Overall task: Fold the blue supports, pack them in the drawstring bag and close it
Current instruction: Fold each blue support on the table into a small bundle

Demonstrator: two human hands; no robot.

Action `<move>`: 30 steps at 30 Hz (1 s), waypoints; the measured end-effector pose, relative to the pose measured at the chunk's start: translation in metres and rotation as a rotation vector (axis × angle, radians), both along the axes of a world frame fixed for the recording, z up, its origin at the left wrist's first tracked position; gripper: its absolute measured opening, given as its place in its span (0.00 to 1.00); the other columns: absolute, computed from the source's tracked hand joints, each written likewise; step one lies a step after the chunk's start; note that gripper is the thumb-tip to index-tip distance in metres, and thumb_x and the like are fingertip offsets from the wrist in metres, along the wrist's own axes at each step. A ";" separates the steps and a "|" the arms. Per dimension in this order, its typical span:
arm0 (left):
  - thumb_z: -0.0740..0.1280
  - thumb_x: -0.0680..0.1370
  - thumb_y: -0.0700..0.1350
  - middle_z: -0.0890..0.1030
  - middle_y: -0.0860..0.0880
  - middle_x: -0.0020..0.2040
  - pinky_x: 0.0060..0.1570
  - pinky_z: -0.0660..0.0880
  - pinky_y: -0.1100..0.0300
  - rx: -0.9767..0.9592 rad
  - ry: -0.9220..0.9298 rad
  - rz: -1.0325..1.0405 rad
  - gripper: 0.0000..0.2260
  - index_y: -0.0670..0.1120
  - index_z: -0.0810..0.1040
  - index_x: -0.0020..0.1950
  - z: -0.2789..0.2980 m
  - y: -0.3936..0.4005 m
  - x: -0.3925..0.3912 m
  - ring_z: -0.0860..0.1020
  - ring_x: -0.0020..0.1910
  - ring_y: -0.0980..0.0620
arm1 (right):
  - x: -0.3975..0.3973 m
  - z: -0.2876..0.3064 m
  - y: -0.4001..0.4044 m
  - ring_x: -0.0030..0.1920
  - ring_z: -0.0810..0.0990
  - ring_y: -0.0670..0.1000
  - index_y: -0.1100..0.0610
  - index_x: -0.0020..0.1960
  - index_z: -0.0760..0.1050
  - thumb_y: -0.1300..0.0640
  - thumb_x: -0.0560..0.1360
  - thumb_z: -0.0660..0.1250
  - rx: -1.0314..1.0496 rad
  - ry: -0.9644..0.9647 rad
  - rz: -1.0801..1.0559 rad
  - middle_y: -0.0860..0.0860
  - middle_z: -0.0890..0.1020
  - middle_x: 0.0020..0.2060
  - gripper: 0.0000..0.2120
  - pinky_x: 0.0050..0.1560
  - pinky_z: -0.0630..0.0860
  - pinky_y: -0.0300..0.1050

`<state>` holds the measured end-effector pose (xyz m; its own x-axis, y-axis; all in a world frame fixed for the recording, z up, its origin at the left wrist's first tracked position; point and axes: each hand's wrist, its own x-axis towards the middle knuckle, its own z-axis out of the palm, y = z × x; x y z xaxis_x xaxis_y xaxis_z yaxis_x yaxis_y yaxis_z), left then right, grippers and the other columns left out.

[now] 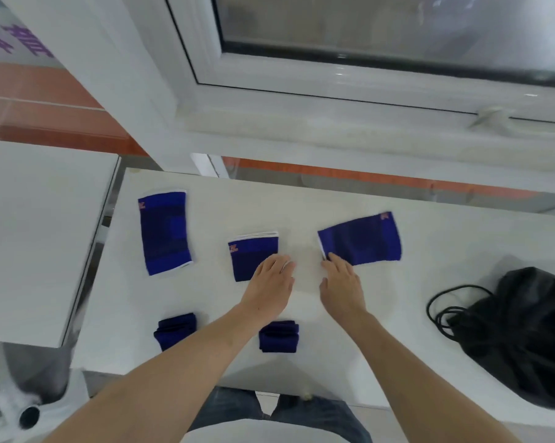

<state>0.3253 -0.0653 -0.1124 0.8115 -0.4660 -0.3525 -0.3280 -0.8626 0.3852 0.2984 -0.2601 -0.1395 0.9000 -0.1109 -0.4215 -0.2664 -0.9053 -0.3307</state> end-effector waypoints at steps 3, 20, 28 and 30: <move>0.56 0.87 0.46 0.70 0.48 0.74 0.74 0.64 0.53 -0.024 0.029 0.017 0.17 0.45 0.67 0.76 -0.004 -0.025 -0.001 0.67 0.74 0.48 | -0.015 0.001 -0.009 0.72 0.70 0.53 0.57 0.72 0.74 0.60 0.82 0.61 0.076 -0.032 0.070 0.51 0.74 0.73 0.18 0.73 0.69 0.50; 0.73 0.79 0.42 0.73 0.46 0.60 0.50 0.76 0.57 0.211 0.018 0.177 0.26 0.45 0.65 0.73 -0.027 -0.113 0.023 0.73 0.55 0.48 | 0.021 -0.015 -0.122 0.62 0.70 0.56 0.54 0.70 0.68 0.60 0.80 0.66 0.066 -0.138 -0.344 0.53 0.70 0.66 0.19 0.61 0.76 0.53; 0.64 0.82 0.36 0.73 0.46 0.58 0.44 0.72 0.57 0.041 0.048 0.128 0.15 0.45 0.69 0.68 -0.002 -0.105 0.020 0.75 0.56 0.47 | 0.023 -0.014 -0.108 0.65 0.73 0.58 0.59 0.70 0.70 0.64 0.77 0.67 0.256 -0.110 -0.532 0.55 0.75 0.63 0.22 0.65 0.75 0.56; 0.63 0.84 0.38 0.72 0.47 0.59 0.43 0.74 0.56 -0.006 0.058 0.145 0.14 0.46 0.69 0.69 0.002 -0.096 0.016 0.74 0.56 0.48 | 0.020 -0.013 -0.100 0.60 0.74 0.58 0.60 0.62 0.75 0.61 0.78 0.67 0.250 -0.120 -0.504 0.54 0.75 0.56 0.13 0.61 0.74 0.54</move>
